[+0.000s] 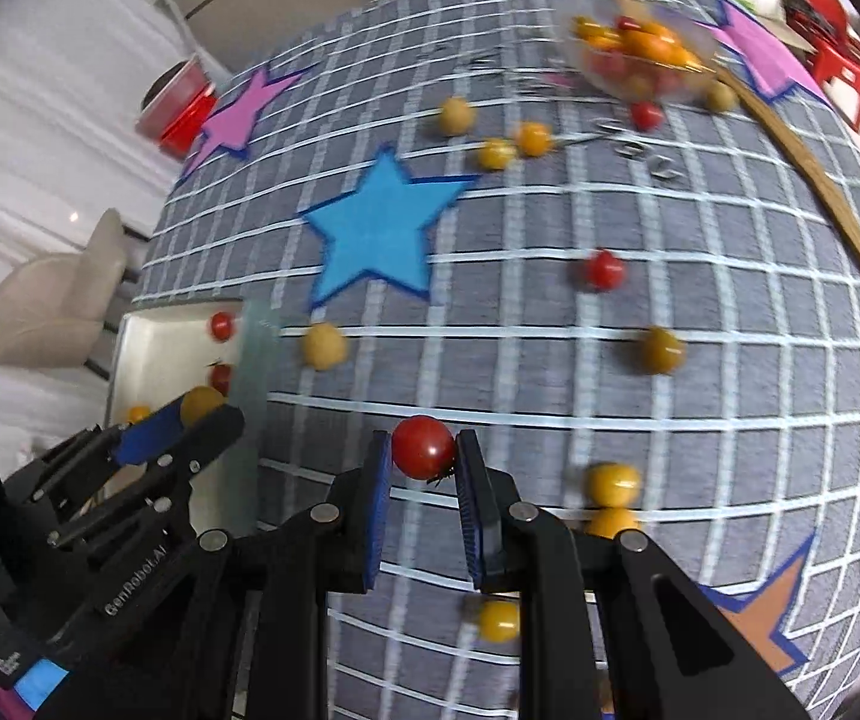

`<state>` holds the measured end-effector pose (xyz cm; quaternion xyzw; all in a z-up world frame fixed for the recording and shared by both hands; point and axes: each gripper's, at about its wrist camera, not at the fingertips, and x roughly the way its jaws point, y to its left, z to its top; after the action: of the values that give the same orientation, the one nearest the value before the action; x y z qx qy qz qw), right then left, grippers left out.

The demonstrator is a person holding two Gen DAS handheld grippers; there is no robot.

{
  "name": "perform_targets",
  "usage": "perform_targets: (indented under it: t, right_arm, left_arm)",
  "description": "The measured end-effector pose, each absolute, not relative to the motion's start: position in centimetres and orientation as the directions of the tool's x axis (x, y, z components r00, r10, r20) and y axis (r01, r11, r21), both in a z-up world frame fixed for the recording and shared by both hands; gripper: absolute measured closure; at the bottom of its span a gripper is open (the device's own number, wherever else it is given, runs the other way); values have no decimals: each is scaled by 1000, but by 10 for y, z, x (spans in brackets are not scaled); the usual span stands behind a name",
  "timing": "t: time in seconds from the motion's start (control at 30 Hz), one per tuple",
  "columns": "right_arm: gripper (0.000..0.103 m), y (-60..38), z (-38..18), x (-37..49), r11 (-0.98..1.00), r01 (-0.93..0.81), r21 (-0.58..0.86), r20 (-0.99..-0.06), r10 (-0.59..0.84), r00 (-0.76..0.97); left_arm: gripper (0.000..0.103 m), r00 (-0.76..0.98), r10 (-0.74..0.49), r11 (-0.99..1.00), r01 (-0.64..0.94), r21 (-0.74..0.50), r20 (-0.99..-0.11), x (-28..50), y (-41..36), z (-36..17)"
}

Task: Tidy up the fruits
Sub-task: 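Carry both tomatoes to the white tray and open both tools over it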

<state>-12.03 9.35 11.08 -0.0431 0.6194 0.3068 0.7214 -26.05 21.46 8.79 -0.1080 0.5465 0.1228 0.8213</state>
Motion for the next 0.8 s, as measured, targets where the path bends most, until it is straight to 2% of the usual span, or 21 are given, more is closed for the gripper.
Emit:
perform_targets:
  t: [0.5,0.8]
  right_arm:
    - [80,218,109,-177,677,-654,337,-915,400,-59]
    - [80,274,85,-201,633,-705,320,-929,355,-103]
  left_arm:
    - [74,308,169,849,-528,-20,-936,-345,302,69]
    - [74,269,185,824,-566,0,-945,-368,320,52]
